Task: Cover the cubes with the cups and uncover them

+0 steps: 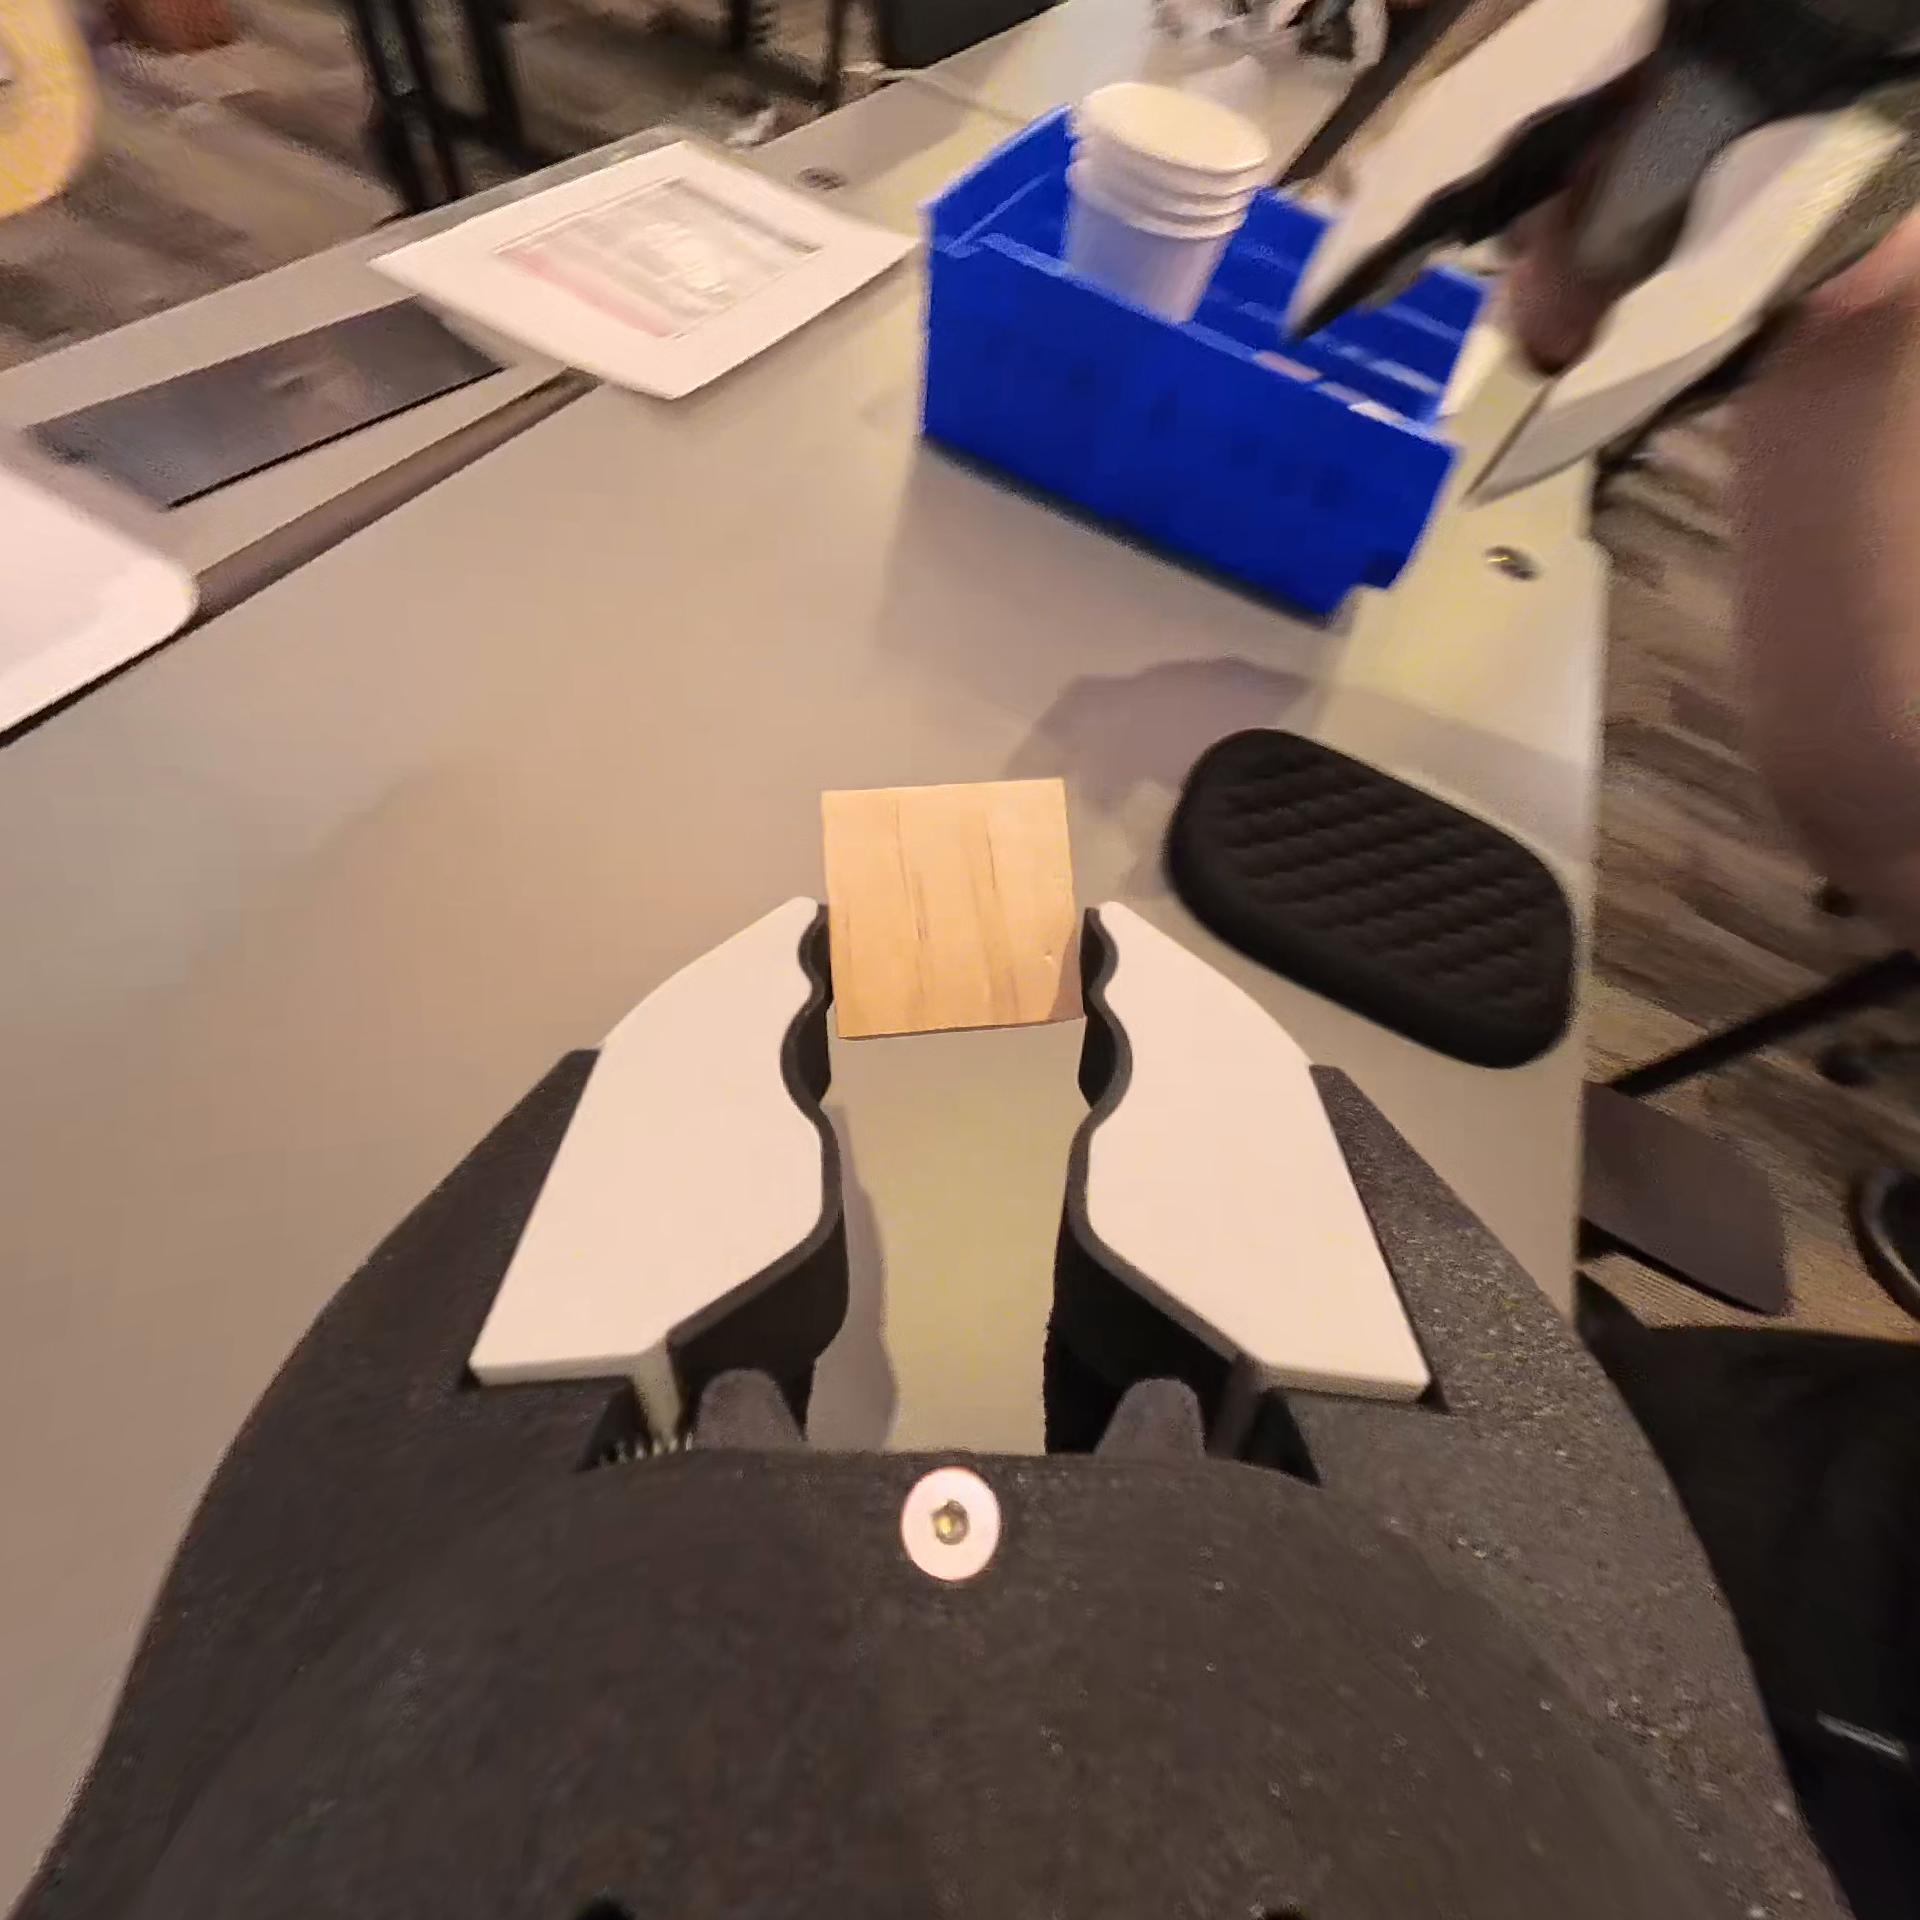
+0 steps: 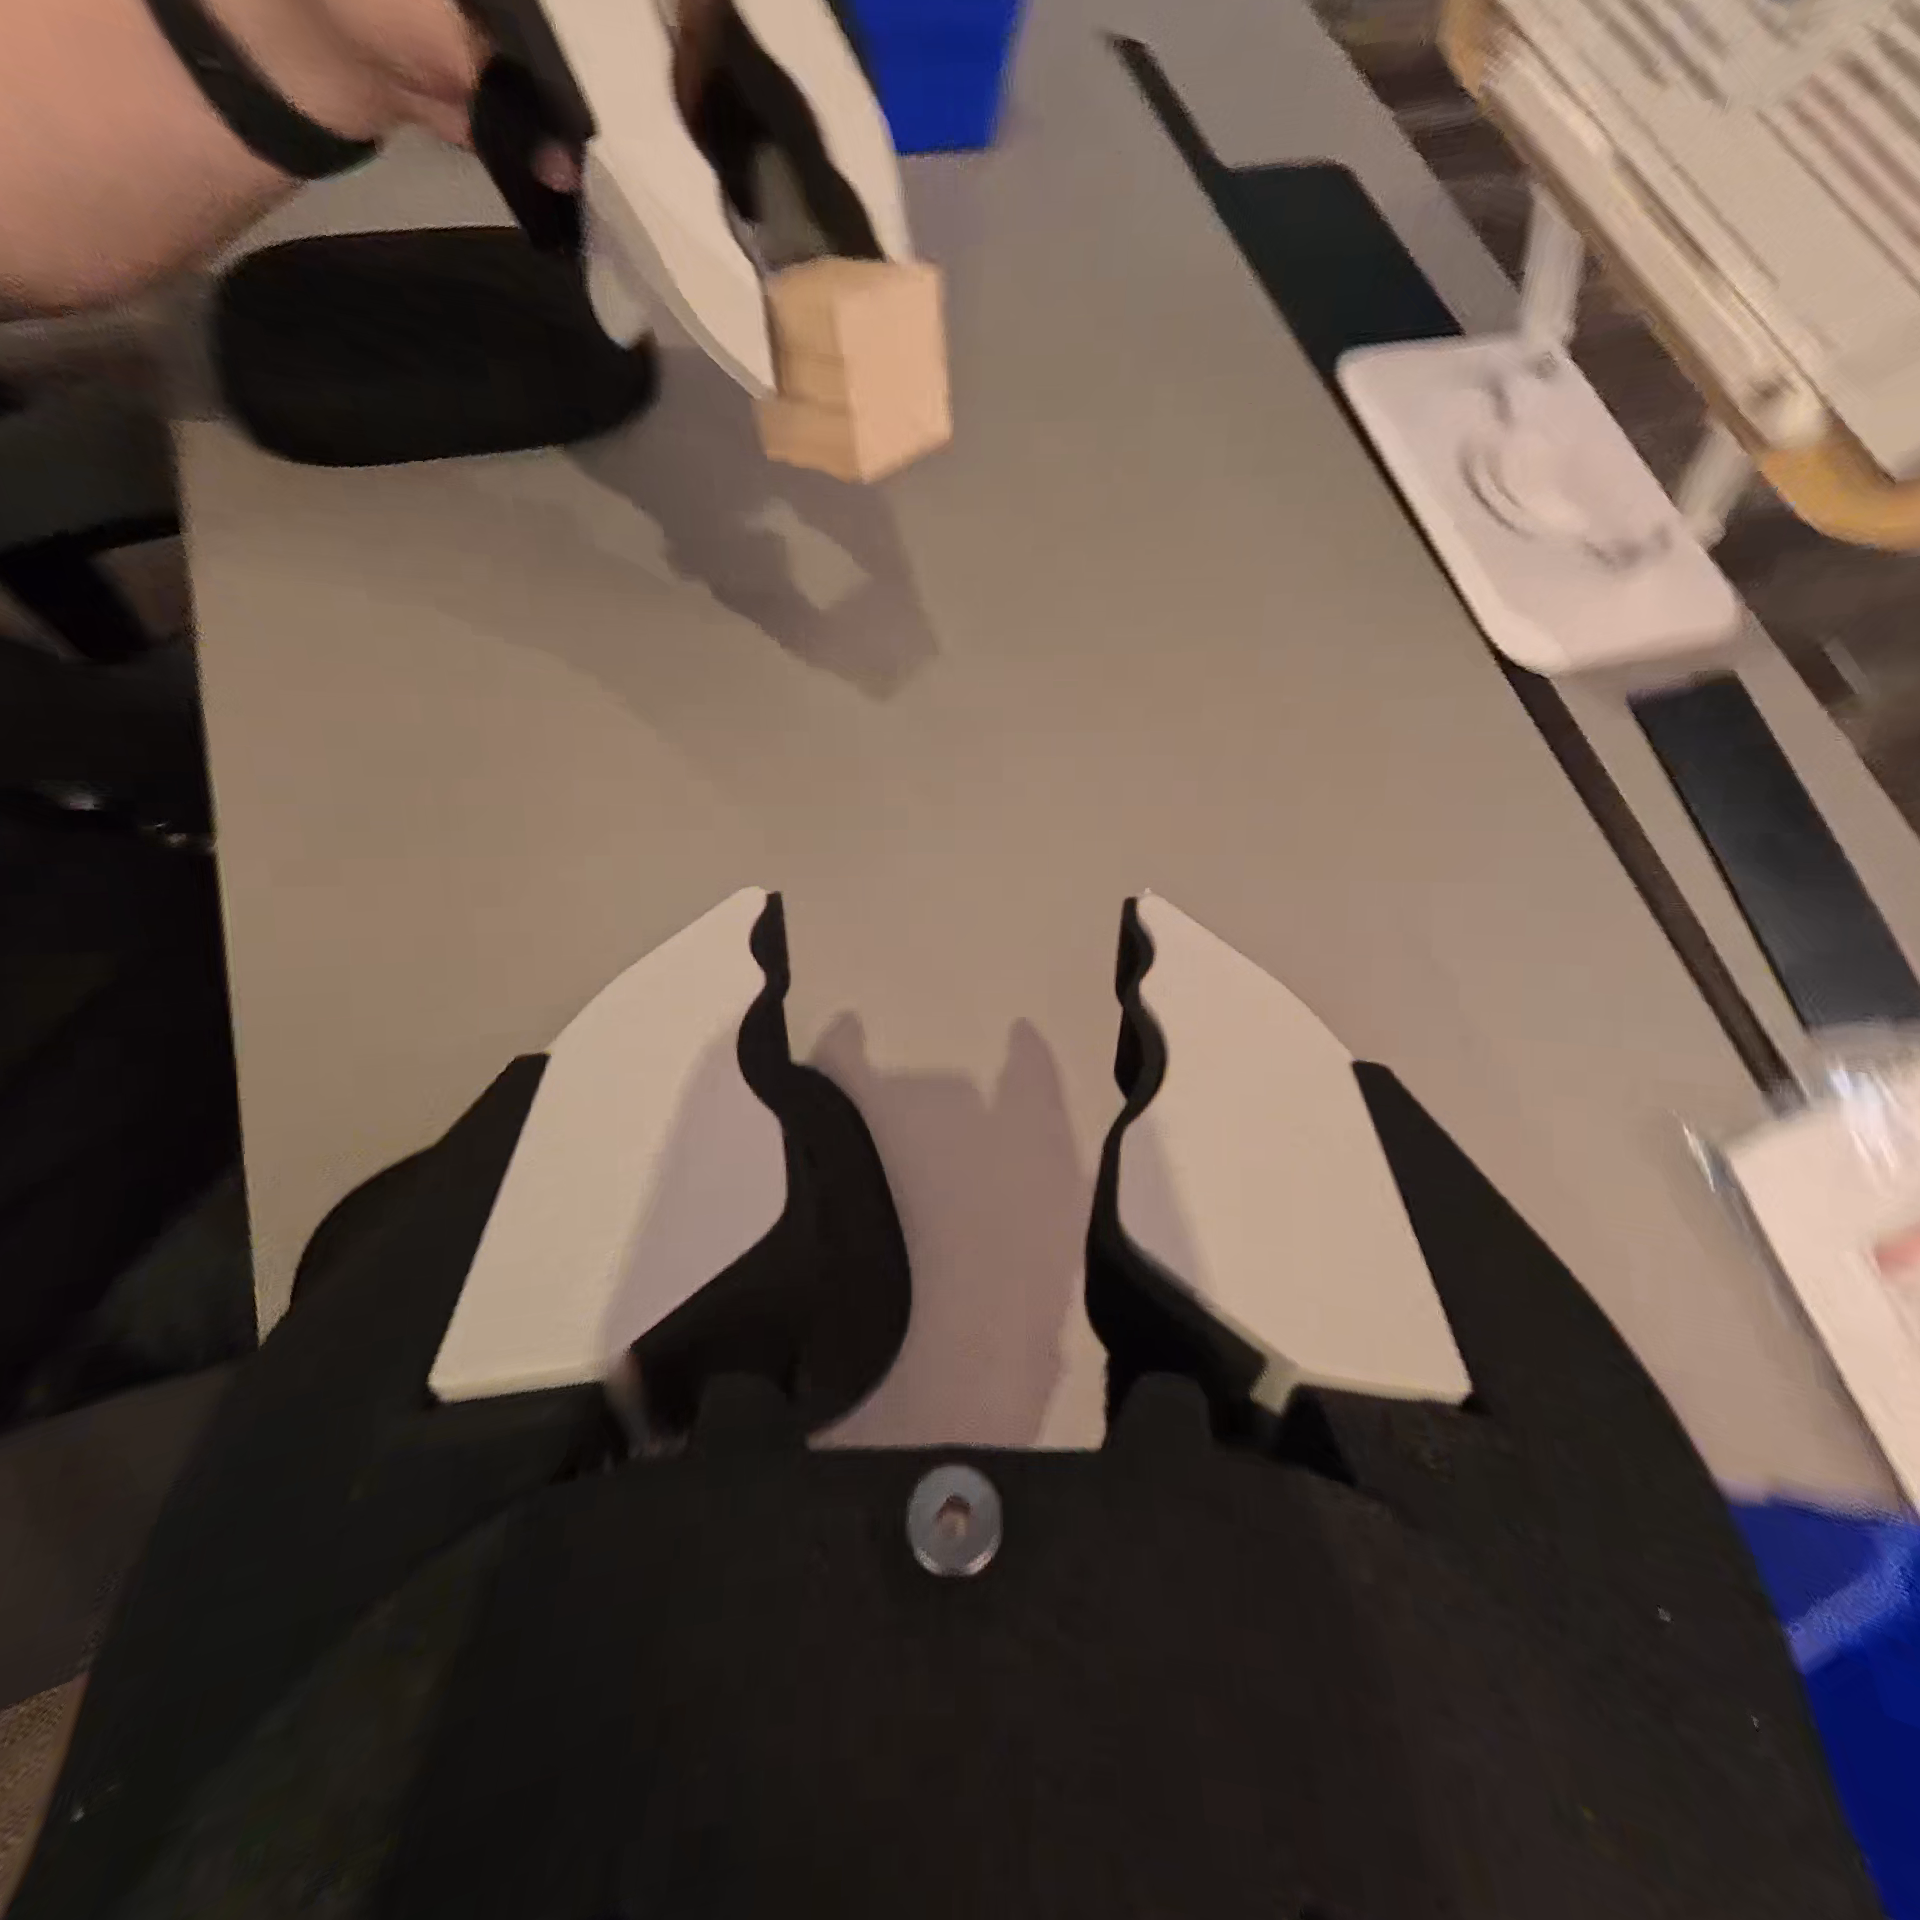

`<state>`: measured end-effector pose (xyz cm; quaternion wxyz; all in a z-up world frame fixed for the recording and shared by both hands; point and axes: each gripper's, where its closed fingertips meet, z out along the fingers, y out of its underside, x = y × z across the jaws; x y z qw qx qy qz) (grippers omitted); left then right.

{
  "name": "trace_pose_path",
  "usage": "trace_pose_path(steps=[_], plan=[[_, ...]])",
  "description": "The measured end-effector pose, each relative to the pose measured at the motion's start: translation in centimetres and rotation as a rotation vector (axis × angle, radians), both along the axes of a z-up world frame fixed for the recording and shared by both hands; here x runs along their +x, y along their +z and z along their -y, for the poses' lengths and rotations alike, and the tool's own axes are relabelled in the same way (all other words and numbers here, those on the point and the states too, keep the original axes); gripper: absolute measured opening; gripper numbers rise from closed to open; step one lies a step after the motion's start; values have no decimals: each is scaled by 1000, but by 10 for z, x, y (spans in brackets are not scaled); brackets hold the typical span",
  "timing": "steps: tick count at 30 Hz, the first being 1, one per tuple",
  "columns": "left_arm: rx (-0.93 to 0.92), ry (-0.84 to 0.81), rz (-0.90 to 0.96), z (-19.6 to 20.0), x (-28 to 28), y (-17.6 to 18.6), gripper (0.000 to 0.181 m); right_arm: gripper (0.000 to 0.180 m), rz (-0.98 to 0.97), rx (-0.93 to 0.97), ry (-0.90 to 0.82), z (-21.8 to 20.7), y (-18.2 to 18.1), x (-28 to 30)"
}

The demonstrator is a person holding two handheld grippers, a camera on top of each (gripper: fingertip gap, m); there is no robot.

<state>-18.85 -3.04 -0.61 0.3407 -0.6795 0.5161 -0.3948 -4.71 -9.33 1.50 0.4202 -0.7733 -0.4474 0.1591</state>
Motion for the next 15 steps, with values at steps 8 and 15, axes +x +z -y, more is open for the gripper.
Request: trace_pose_path(steps=[8, 15], plan=[[29, -182, 49, 57, 21, 24, 45, 69, -165, -100, 291, -13, -4, -95], [38, -202, 56, 65, 26, 26, 45, 66, -225, -220, 405, -7, -5, -118]])
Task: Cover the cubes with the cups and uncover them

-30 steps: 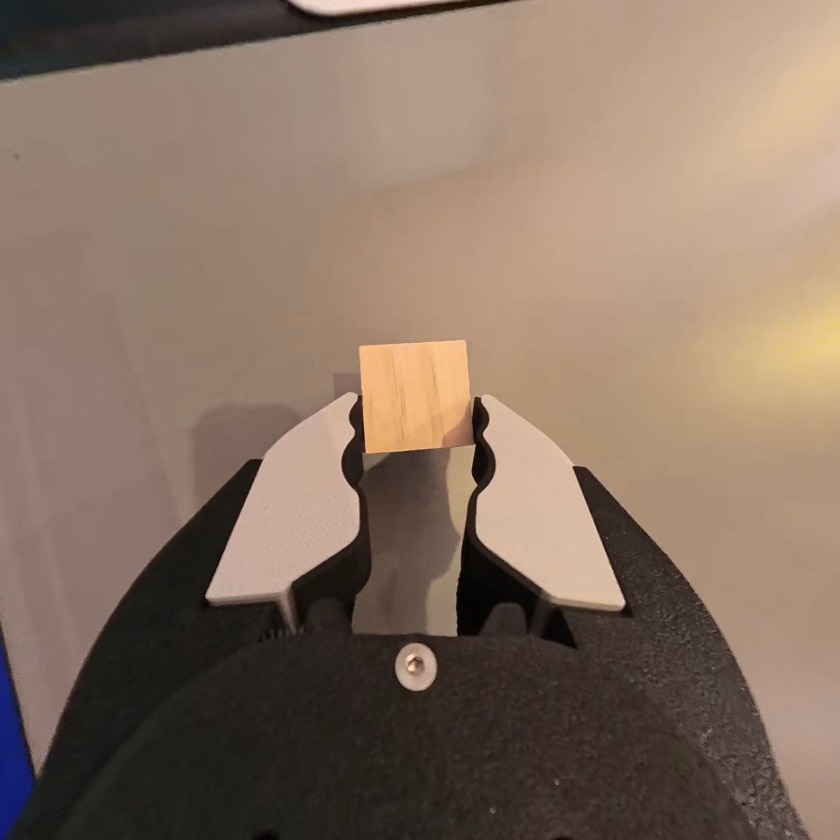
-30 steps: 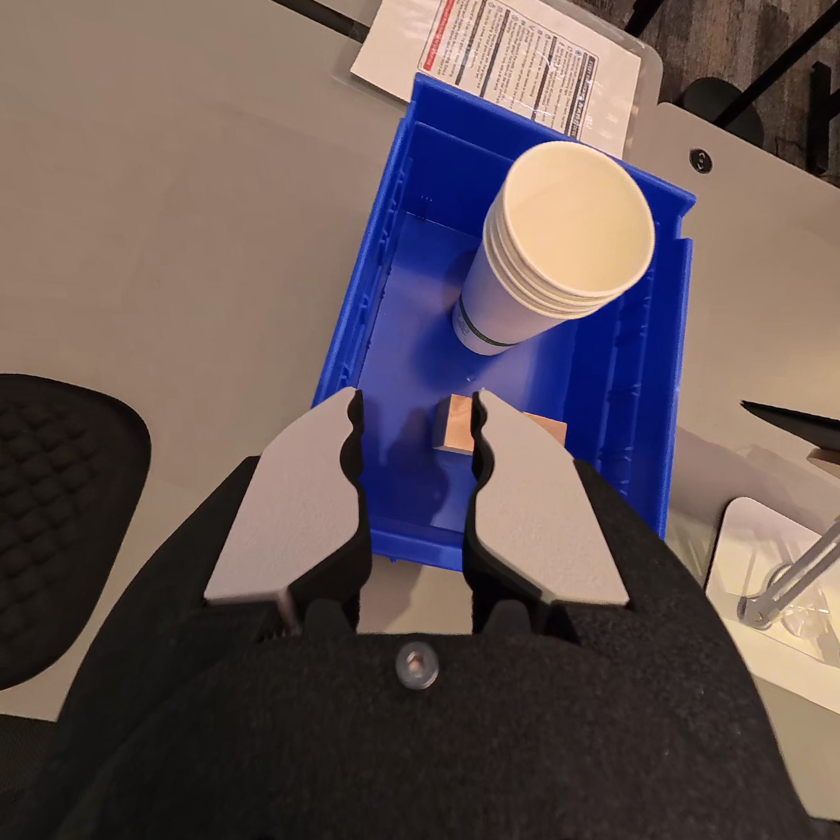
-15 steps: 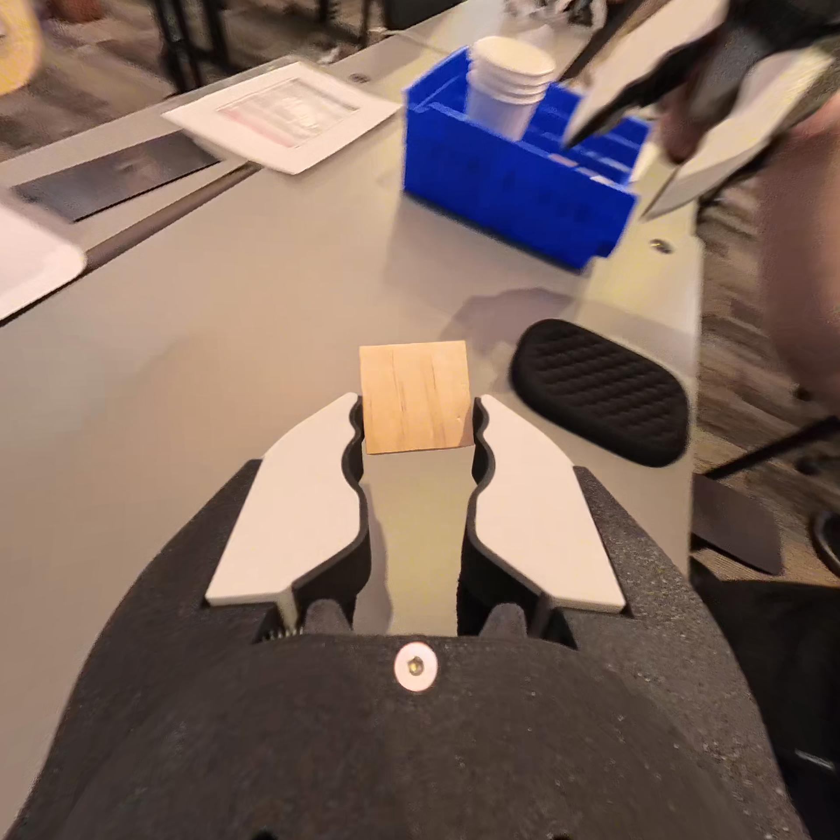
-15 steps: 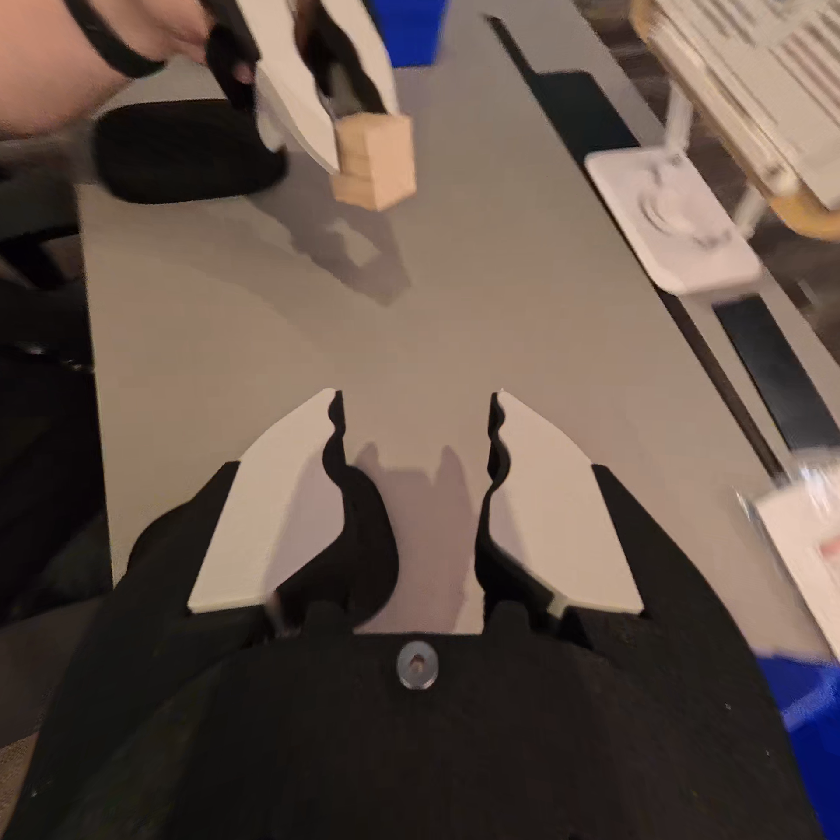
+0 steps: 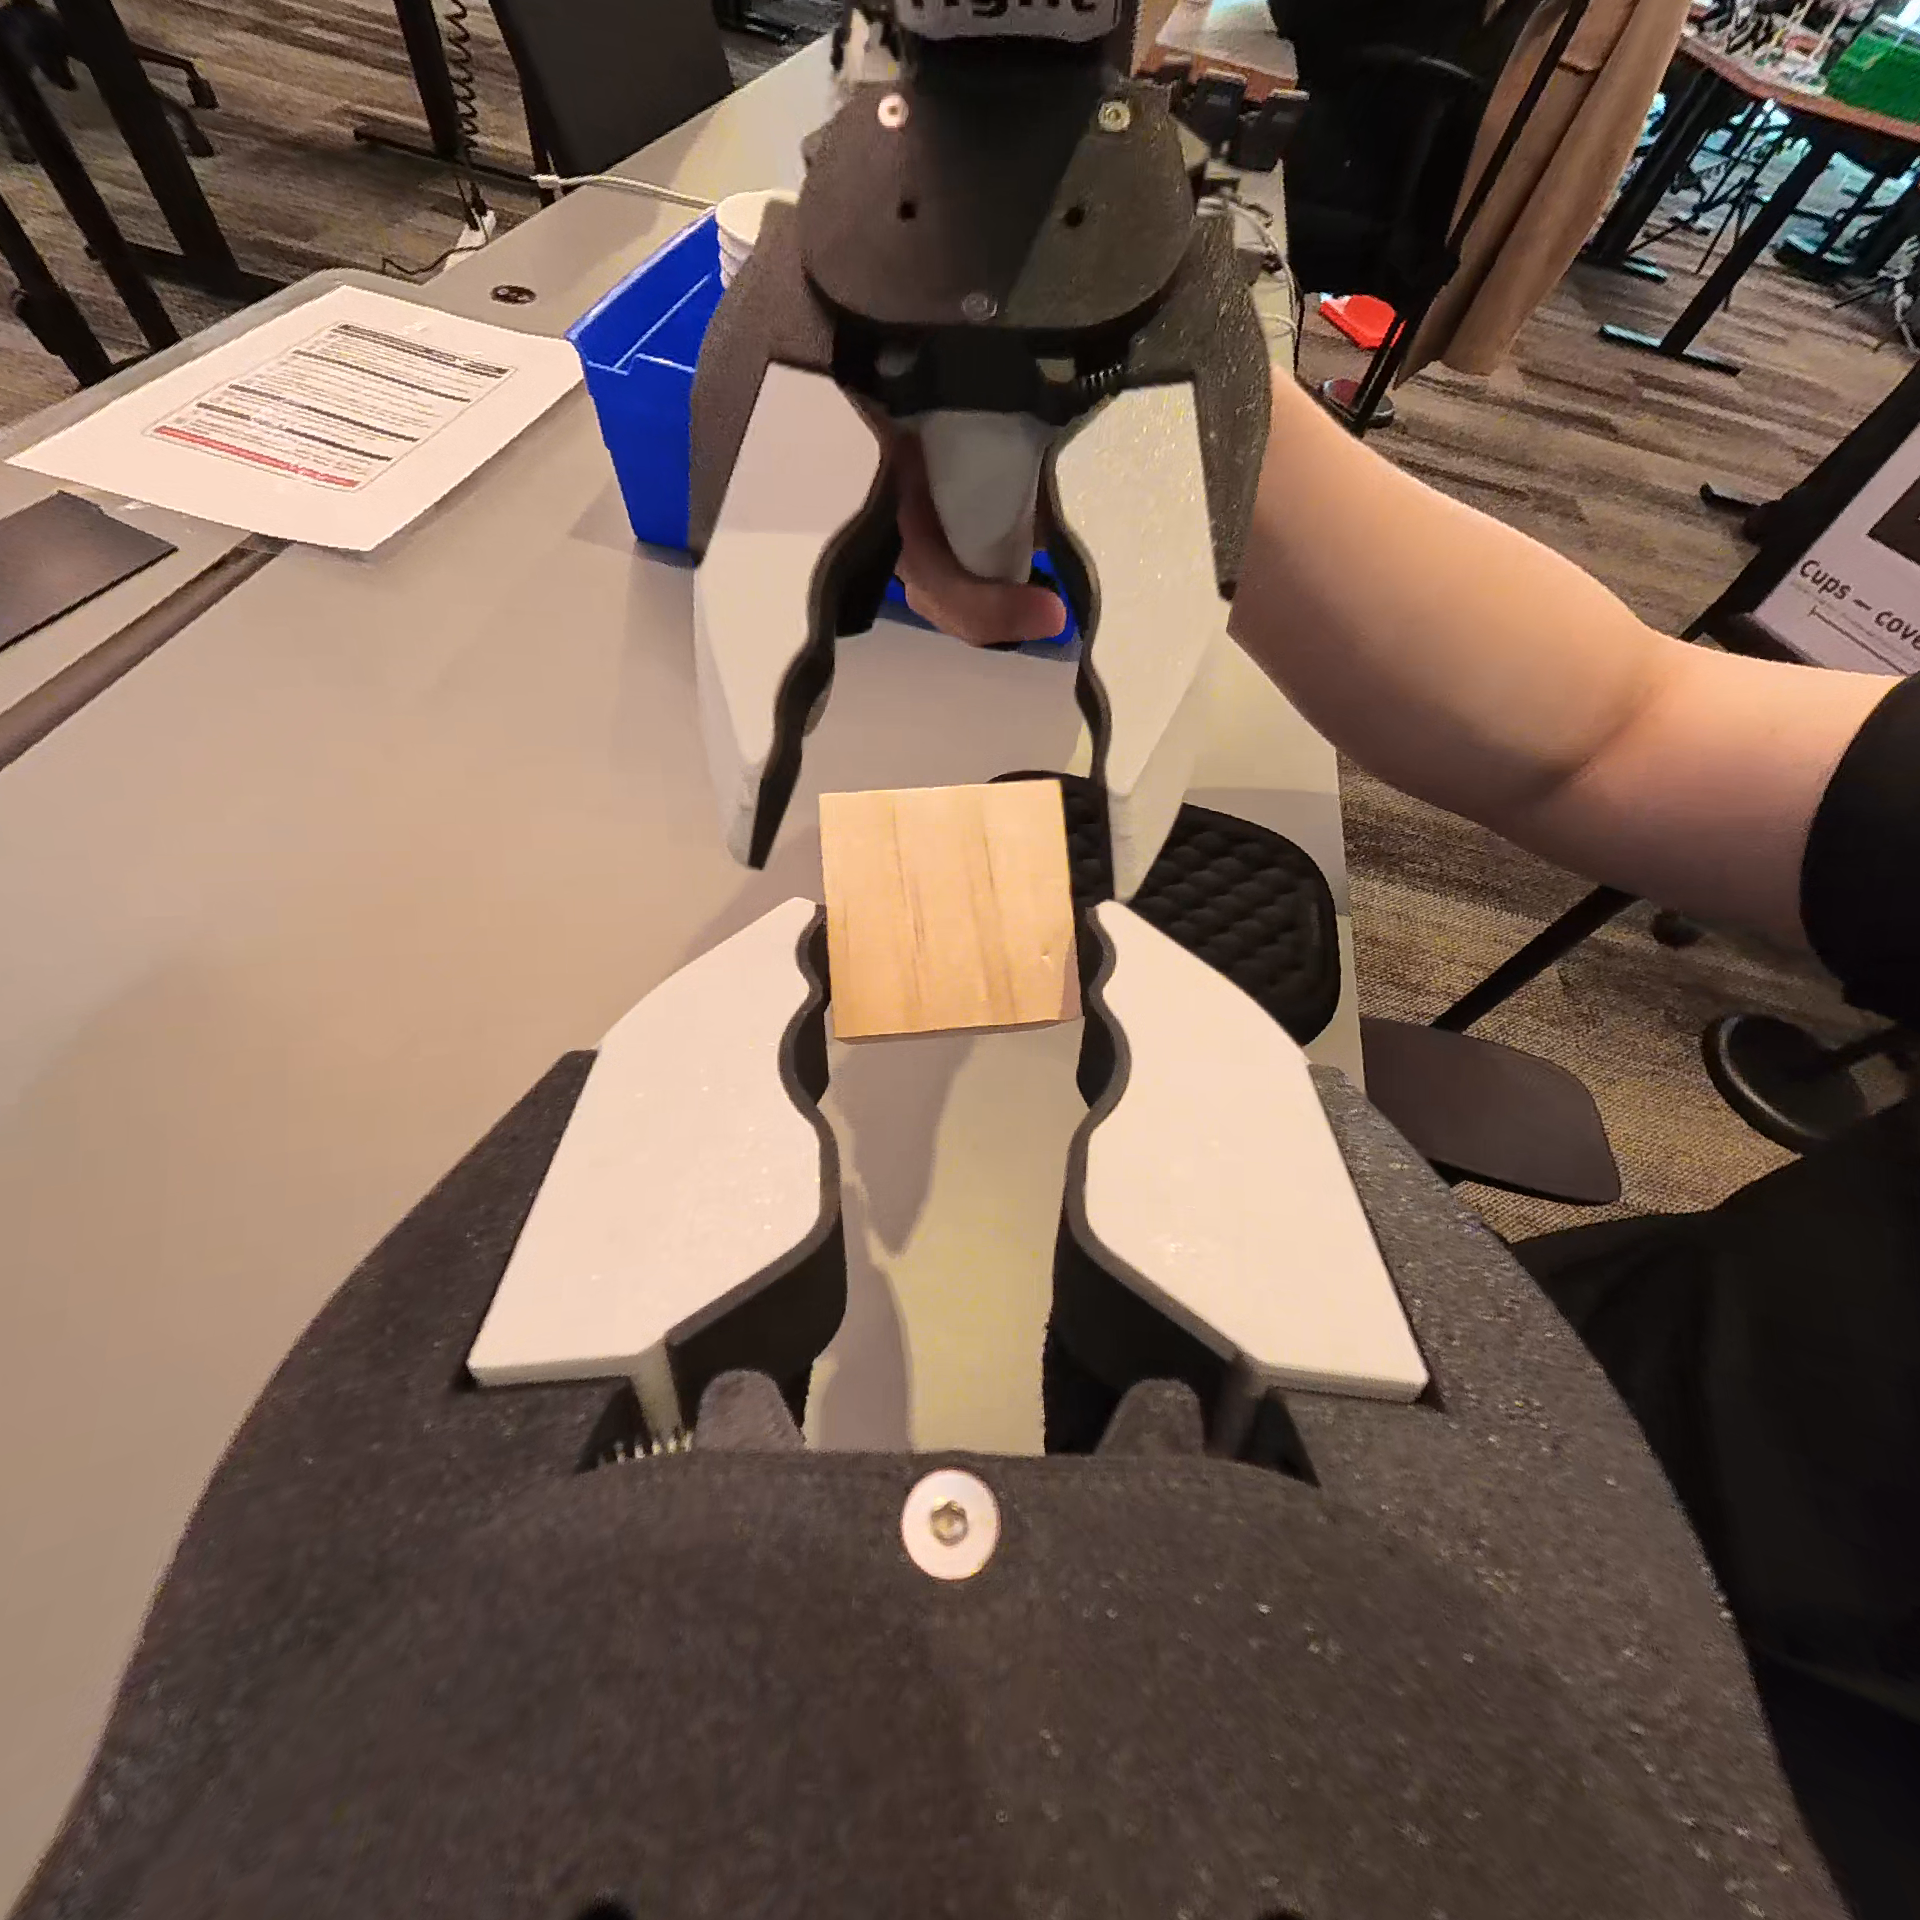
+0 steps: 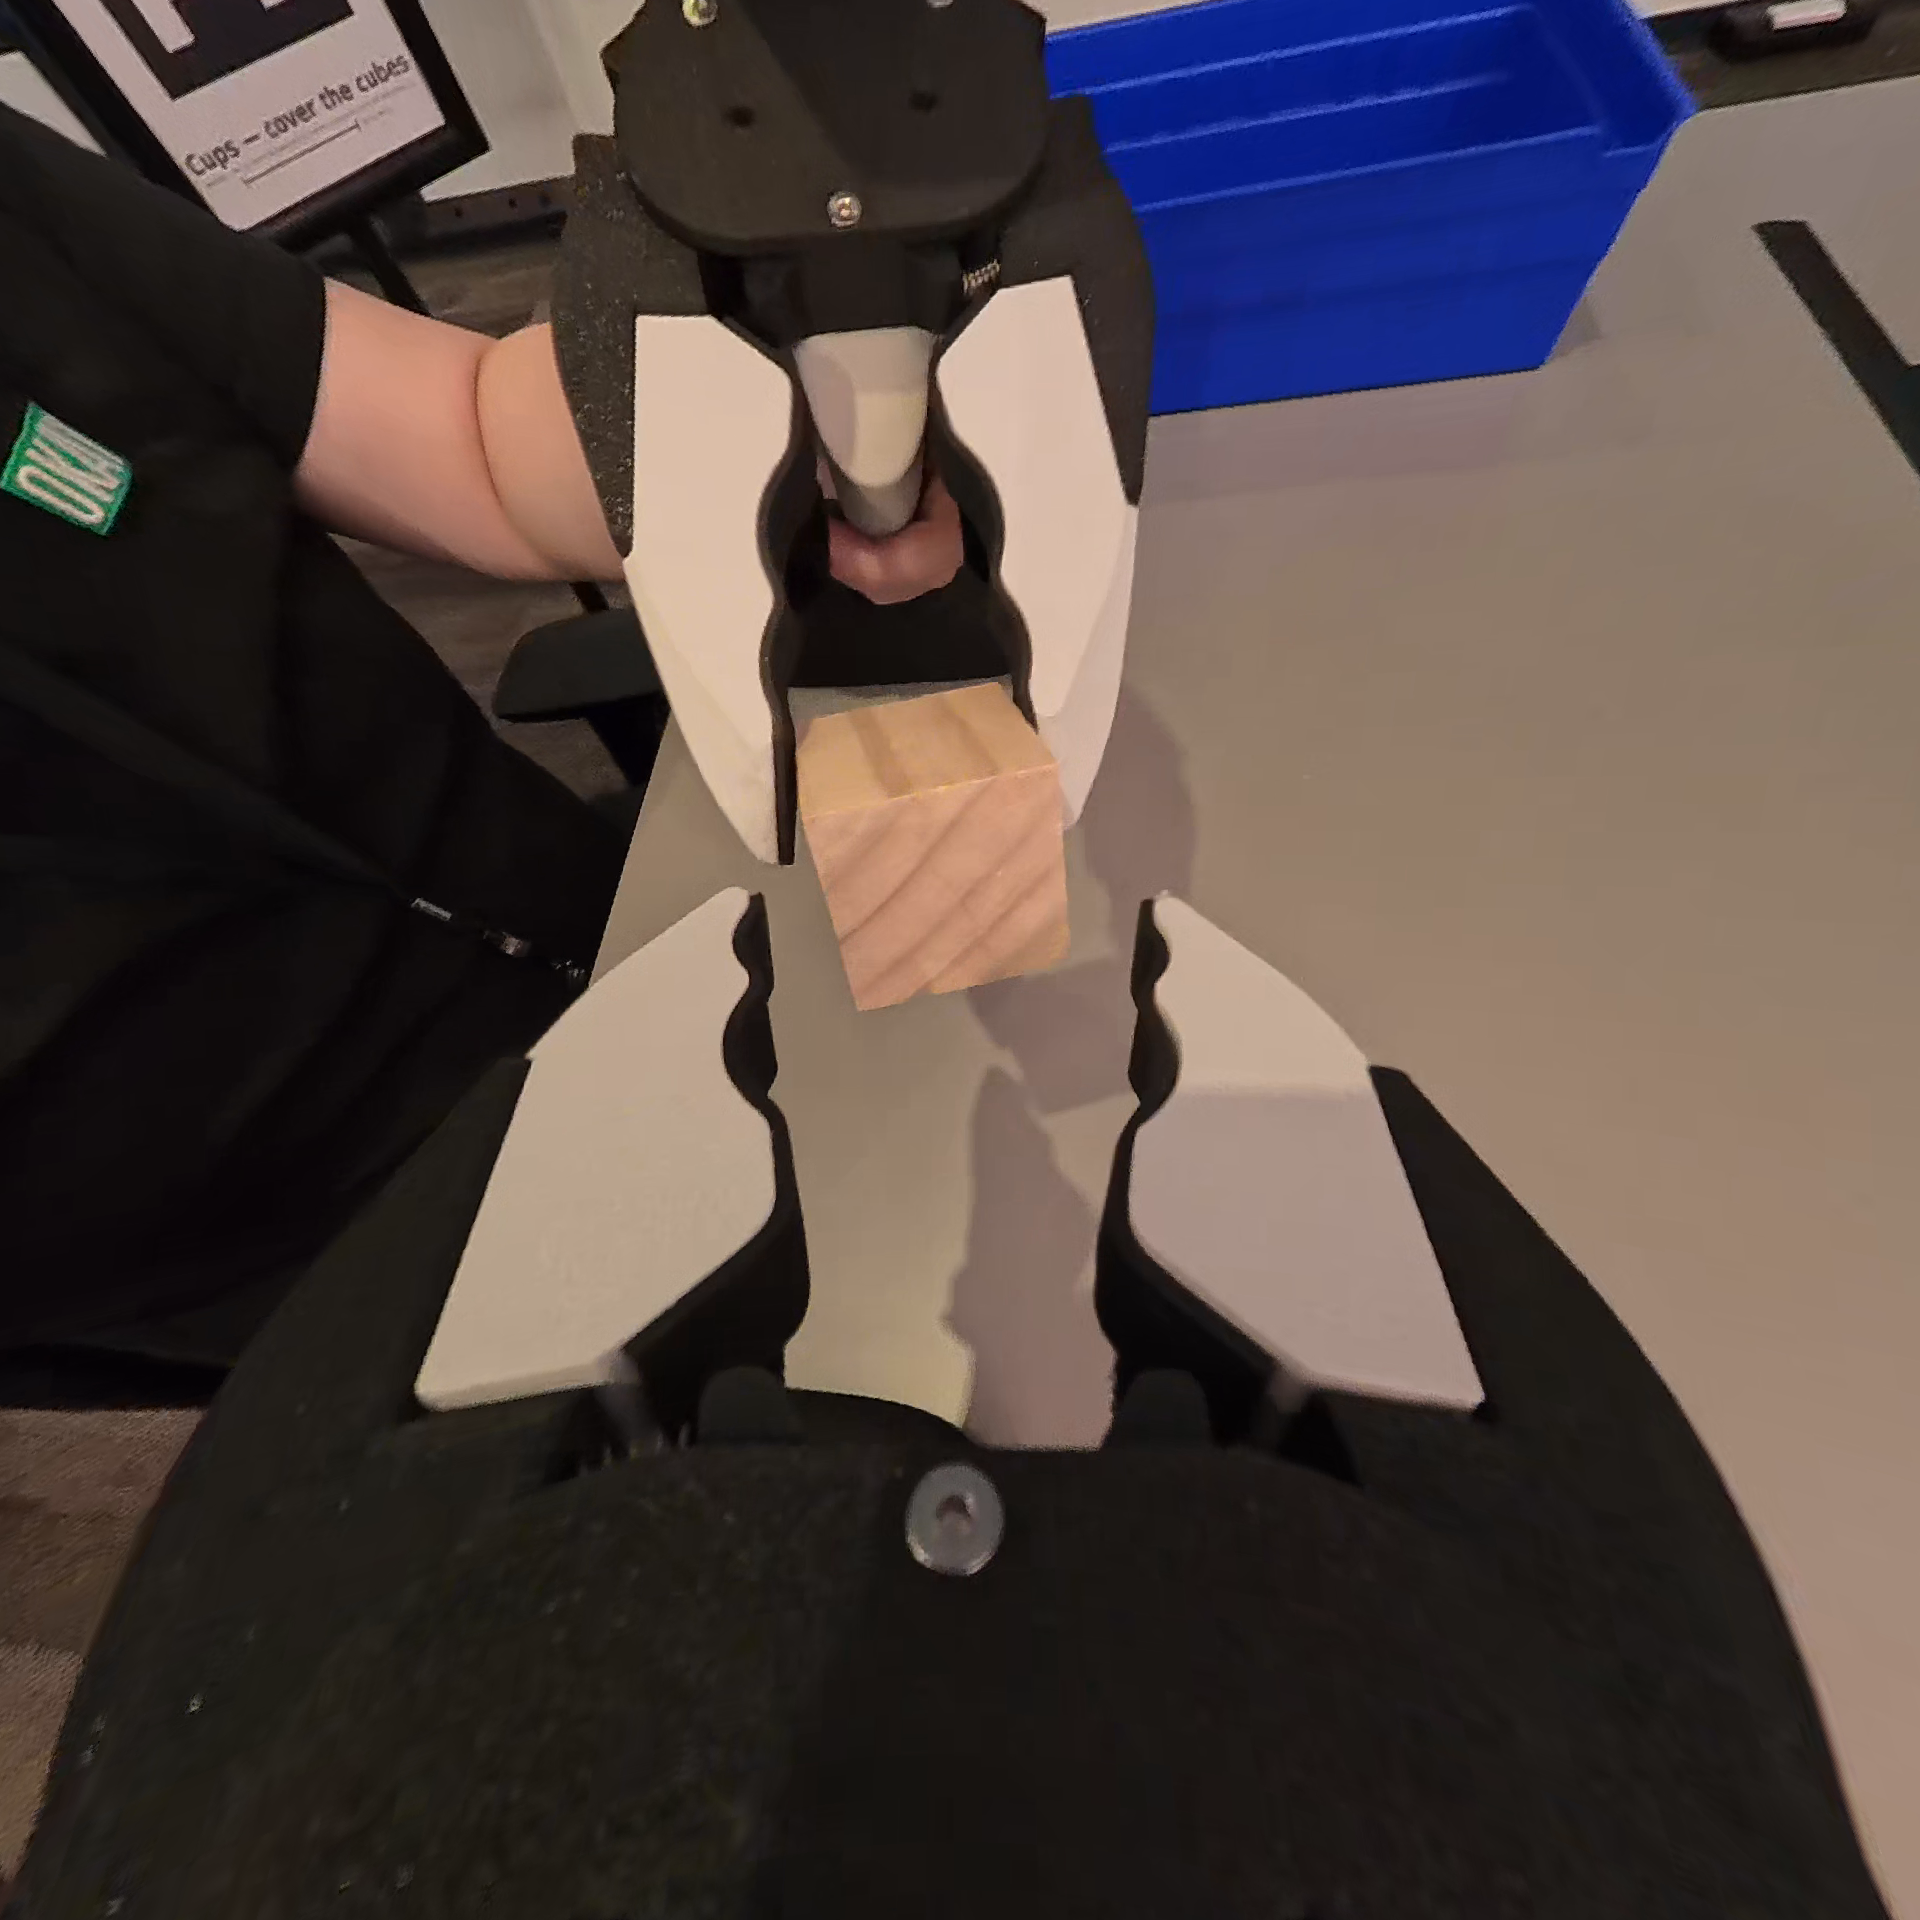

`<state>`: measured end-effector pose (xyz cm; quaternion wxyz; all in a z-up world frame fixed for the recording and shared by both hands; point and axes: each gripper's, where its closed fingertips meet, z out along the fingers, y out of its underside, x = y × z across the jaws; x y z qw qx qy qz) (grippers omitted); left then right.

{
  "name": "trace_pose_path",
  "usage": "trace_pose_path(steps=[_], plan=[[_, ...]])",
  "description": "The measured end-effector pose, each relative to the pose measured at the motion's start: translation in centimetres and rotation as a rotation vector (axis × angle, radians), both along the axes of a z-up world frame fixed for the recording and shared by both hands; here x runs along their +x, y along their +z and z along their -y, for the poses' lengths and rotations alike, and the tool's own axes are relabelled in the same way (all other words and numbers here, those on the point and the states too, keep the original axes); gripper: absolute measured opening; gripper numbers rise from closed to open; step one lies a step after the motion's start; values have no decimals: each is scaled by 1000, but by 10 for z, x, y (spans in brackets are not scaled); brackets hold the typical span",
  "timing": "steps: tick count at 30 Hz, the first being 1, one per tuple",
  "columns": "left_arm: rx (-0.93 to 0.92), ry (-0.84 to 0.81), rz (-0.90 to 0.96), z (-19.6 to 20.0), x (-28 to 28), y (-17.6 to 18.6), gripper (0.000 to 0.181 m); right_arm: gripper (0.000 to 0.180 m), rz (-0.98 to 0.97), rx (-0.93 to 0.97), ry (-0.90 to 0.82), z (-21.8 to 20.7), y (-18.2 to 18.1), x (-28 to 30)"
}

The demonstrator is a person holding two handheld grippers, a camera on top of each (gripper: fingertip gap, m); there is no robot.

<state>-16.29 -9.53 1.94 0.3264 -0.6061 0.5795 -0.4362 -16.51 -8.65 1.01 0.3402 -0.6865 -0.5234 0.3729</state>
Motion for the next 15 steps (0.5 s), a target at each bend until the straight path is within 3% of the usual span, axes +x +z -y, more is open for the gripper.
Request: trace_pose_path(steps=[9, 15], plan=[[-34, -53, 3, 8, 3, -2, 45, 46, 0, -27, 82, 9, -7, -7], [-103, -39, 108, 4, 0, 14, 54, 45, -5, -4, 35, 4, -5, 0]])
